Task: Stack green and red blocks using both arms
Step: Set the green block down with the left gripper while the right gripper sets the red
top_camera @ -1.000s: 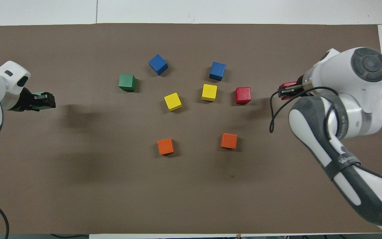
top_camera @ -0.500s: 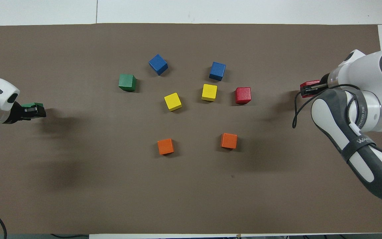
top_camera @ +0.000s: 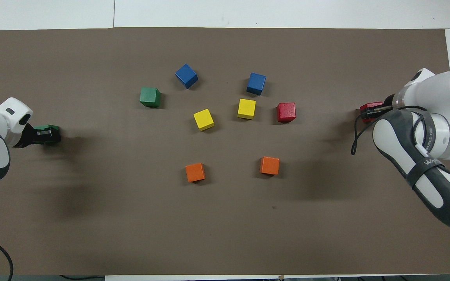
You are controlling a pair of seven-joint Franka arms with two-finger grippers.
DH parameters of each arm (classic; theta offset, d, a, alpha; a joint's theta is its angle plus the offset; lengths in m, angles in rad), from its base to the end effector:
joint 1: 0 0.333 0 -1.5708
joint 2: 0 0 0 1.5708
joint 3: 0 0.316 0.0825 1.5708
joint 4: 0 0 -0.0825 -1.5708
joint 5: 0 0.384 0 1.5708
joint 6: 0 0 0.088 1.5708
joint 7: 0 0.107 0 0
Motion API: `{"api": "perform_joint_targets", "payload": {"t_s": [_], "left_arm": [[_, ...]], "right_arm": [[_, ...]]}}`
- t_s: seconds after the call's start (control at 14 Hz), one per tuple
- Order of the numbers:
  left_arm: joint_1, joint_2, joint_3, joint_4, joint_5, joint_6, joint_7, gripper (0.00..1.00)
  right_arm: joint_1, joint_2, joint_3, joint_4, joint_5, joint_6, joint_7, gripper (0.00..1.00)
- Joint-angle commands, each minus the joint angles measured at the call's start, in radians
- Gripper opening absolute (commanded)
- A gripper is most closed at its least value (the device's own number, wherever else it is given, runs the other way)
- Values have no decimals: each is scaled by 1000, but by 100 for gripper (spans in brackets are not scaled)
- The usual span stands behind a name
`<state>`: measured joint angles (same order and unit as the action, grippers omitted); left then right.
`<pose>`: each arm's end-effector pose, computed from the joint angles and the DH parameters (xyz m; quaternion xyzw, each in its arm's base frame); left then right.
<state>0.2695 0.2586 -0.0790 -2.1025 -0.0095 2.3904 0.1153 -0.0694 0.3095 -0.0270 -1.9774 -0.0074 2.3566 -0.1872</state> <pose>0.5699 0.1107 0.2987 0.9989 0.0425 0.0169 0.0109 0.6111 -0.0585 0.3185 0.9982 0.0487 0.0336 0.0117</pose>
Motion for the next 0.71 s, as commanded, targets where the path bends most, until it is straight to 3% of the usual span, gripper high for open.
{"api": "perform_joint_targets", "payload": {"t_s": [0.0, 0.29, 0.36, 0.43, 0.5, 0.57, 0.64], "left_arm": [[11, 10, -7, -7, 8, 27, 33, 0], [11, 10, -5, -5, 14, 21, 79, 0], [11, 10, -5, -2, 14, 20, 83, 33], [11, 10, -7, 1, 14, 16, 83, 88], [11, 11, -5, 7, 14, 13, 83, 100], [11, 11, -7, 13, 14, 9, 83, 100], [11, 11, -5, 16, 14, 1, 83, 100]], "right_arm": [[-20, -9, 12, -30, 12, 26, -29, 0], [-23, -7, 13, -44, 12, 26, -29, 0], [-23, -7, 13, -47, 12, 27, -29, 0], [-23, -7, 13, -47, 12, 27, -29, 8], [-24, -7, 13, -52, 12, 30, -29, 9], [-24, -7, 13, -66, 12, 49, -29, 13], [-24, -9, 12, -75, 12, 68, -29, 38]]}}
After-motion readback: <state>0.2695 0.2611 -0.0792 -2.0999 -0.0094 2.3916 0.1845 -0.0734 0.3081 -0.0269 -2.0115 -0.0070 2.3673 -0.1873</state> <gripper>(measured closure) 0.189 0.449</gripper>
